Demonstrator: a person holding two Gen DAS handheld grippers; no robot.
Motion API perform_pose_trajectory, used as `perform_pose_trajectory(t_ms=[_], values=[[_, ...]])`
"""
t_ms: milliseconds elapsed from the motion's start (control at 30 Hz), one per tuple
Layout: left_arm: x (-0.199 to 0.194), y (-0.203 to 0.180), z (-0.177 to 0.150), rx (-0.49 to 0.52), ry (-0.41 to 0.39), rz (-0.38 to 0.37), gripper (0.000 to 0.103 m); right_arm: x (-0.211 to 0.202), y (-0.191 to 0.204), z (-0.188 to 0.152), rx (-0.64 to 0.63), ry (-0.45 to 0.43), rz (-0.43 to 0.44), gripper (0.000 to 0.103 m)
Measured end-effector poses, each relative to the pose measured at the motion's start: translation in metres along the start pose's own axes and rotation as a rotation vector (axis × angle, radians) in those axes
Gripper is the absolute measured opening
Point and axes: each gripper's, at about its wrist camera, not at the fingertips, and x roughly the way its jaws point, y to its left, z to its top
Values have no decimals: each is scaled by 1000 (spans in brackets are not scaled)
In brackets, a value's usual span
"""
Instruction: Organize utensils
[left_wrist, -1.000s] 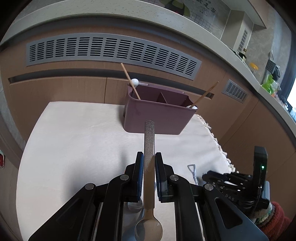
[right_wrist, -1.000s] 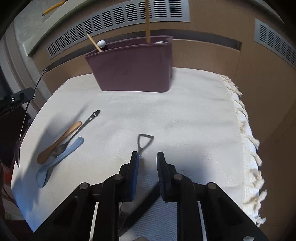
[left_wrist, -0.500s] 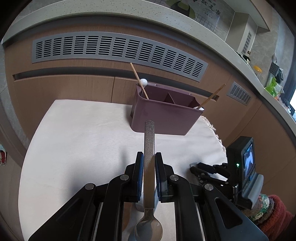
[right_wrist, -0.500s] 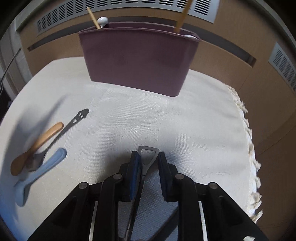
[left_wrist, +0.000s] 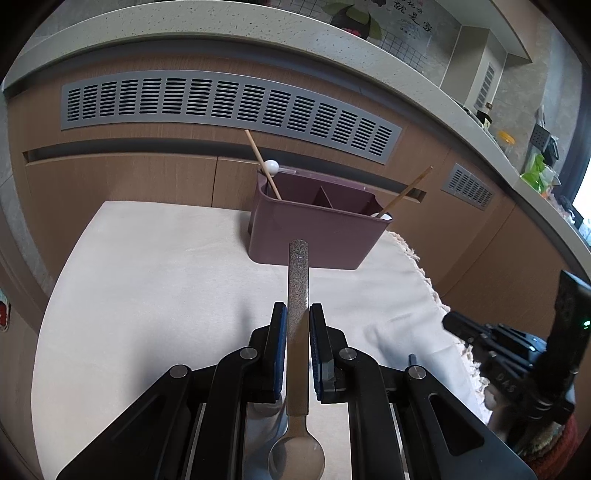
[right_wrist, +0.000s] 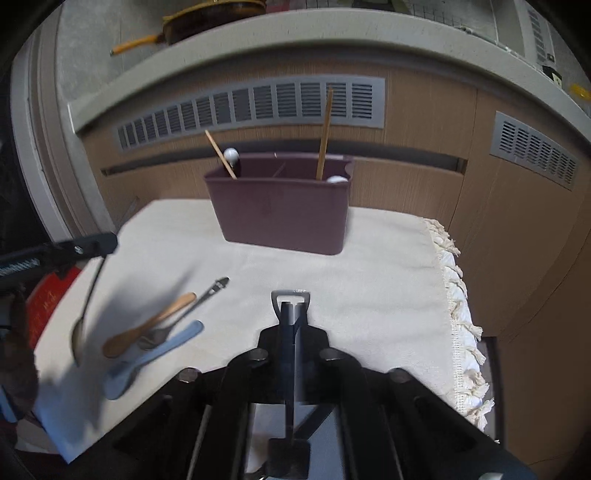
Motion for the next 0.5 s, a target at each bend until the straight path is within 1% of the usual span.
perform_pose_trajectory(t_ms=[100,133,200,300,333,433,500], values=[[-1,-3,0,3,0,-4,12,-10,-1,3,7,-44,6,2],[-1,-3,0,3,1,-5,12,-11,0,4,-6,-37,15,2],[-3,-2,0,5,-1,-1,12,-9,-3,4,-23,11,56,2],[-5,0,-1,1,0,1,12,-6,-11,-4,-20,117,134,3],[-5,1,-2,0,3,1,12,-8,-13,-11,-32,142,139,4],[-2,2,-4,-12,14,-2,12,-23,-16,-38,-91,158,79,10],[3,2,-5,-15,27,-5,12,-31,-19,-60,-112,180,67,14]])
